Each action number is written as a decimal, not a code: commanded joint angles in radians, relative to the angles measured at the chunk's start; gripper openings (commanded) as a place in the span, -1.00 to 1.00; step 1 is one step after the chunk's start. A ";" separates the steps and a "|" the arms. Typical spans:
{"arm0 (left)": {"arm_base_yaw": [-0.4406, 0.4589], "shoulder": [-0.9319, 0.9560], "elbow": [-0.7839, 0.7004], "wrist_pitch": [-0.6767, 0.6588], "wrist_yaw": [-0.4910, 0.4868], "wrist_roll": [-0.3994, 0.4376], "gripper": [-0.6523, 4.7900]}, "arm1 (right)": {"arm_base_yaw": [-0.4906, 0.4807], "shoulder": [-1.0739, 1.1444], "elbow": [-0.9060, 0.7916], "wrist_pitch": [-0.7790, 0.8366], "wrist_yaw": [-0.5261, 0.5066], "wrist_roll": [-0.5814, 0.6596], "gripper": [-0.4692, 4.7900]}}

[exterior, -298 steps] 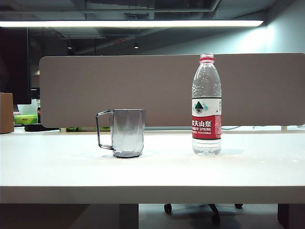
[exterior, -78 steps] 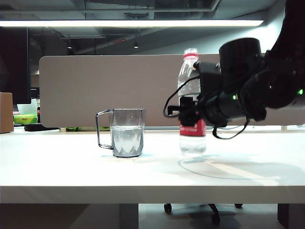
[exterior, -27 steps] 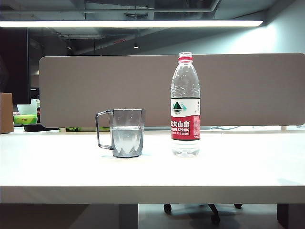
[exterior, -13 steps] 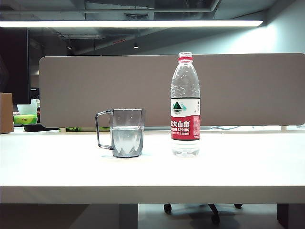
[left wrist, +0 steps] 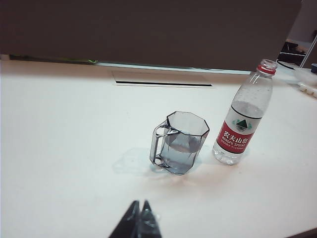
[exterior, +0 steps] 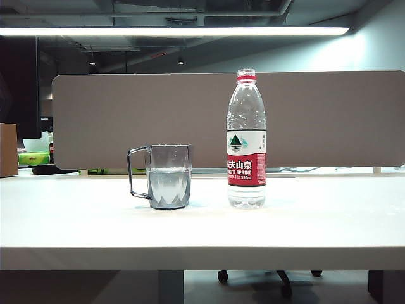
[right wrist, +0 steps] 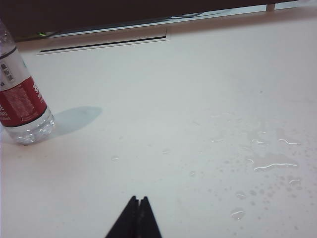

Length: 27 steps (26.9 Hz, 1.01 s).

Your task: Pick up the mineral water bottle on the table and pour water into the mug until it's half full.

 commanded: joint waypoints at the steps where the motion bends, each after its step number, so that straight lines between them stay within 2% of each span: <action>1: -0.001 0.001 0.001 0.013 0.003 0.000 -0.78 | 0.001 -0.002 -0.003 0.017 0.001 0.003 -0.84; 5: -0.001 0.001 0.000 0.013 0.003 0.002 -0.78 | 0.001 -0.002 -0.003 0.018 0.001 0.003 -0.84; 6: -0.001 -0.003 -0.013 0.048 -0.035 0.090 -0.78 | 0.001 -0.002 -0.003 0.018 0.001 0.003 -0.84; 7: -0.001 -0.010 -0.029 0.077 -0.062 0.102 -0.78 | 0.001 -0.002 -0.003 0.017 0.001 0.003 -0.84; 12: 0.000 -0.009 -0.191 0.401 -0.275 0.098 -0.78 | 0.001 -0.002 -0.003 0.018 0.001 0.003 -0.84; 18: 0.000 -0.009 -0.356 0.612 -0.472 0.052 -0.78 | 0.000 -0.002 -0.003 0.014 0.001 0.003 -0.84; 19: 0.000 -0.009 -0.375 0.631 -0.491 0.048 -0.78 | 0.001 -0.002 -0.003 0.014 0.001 0.003 -0.84; 20: 0.000 -0.009 -0.375 0.589 -0.497 0.050 -0.78 | 0.001 -0.002 -0.003 0.013 0.001 0.003 -0.84; 27: -0.001 -0.009 -0.375 0.514 -0.491 0.053 -0.78 | 0.001 -0.002 -0.003 0.013 0.001 0.003 -0.84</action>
